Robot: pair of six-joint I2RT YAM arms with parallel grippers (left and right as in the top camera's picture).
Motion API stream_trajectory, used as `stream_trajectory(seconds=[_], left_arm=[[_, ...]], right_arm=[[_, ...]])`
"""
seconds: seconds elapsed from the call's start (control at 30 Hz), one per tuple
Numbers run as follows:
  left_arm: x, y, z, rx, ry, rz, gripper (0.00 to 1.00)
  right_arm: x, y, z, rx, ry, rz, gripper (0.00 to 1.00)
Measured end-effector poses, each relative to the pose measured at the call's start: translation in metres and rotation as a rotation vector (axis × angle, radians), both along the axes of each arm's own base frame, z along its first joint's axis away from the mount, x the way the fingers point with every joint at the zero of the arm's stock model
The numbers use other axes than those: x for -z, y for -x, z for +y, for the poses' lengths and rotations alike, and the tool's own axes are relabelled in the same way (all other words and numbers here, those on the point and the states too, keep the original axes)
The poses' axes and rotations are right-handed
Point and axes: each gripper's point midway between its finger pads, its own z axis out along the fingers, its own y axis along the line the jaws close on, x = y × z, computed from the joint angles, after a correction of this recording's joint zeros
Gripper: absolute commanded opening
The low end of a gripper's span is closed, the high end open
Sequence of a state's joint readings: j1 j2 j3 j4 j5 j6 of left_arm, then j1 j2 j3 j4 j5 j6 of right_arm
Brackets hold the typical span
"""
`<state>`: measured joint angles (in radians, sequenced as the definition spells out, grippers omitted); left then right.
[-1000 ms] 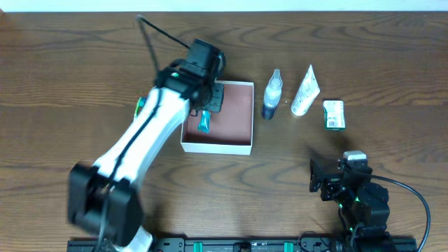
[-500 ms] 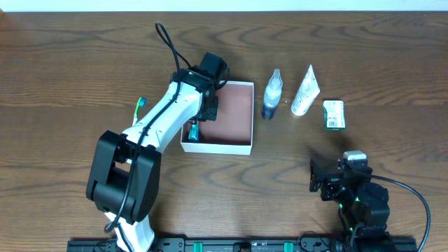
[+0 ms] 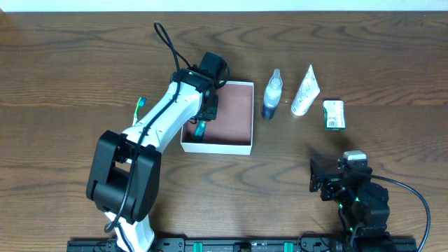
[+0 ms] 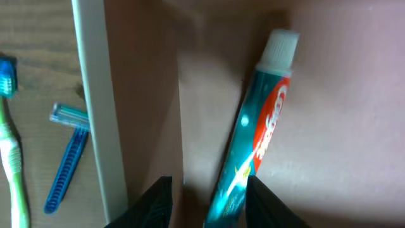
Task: Pack container
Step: 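Carry toothpaste with left gripper into the box and release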
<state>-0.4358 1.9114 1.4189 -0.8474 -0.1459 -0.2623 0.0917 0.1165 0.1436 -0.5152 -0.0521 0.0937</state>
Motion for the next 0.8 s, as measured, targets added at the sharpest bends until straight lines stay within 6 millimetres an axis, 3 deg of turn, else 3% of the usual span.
stream_trajectory(seconds=[0.1,0.17,0.4,0.5,0.57,0.63,0.8], left_arm=[[-0.011,0.006,0.0,0.004,0.002,0.024,0.39],[-0.032,0.005,-0.004,0.01,0.026,0.008,0.45],[-0.161,-0.004,-0.013,0.021,0.191,-0.302,0.48],[-0.188,0.002,-0.015,0.031,0.245,-0.362,0.45],[-0.187,-0.002,-0.022,0.041,0.276,-0.368,0.4],[-0.168,-0.005,-0.03,0.054,0.284,-0.335,0.34],[-0.066,-0.002,-0.044,0.071,0.215,-0.106,0.24]], right_arm=[[0.0,0.0,0.0,0.0,0.0,0.0,0.99],[0.0,0.0,0.0,0.0,0.0,0.0,0.99],[0.0,0.0,0.0,0.0,0.0,0.0,0.99],[0.0,0.0,0.0,0.0,0.0,0.0,0.99],[0.0,0.0,0.0,0.0,0.0,0.0,0.99],[0.0,0.0,0.0,0.0,0.0,0.0,0.99],[0.0,0.0,0.0,0.0,0.0,0.0,0.99]])
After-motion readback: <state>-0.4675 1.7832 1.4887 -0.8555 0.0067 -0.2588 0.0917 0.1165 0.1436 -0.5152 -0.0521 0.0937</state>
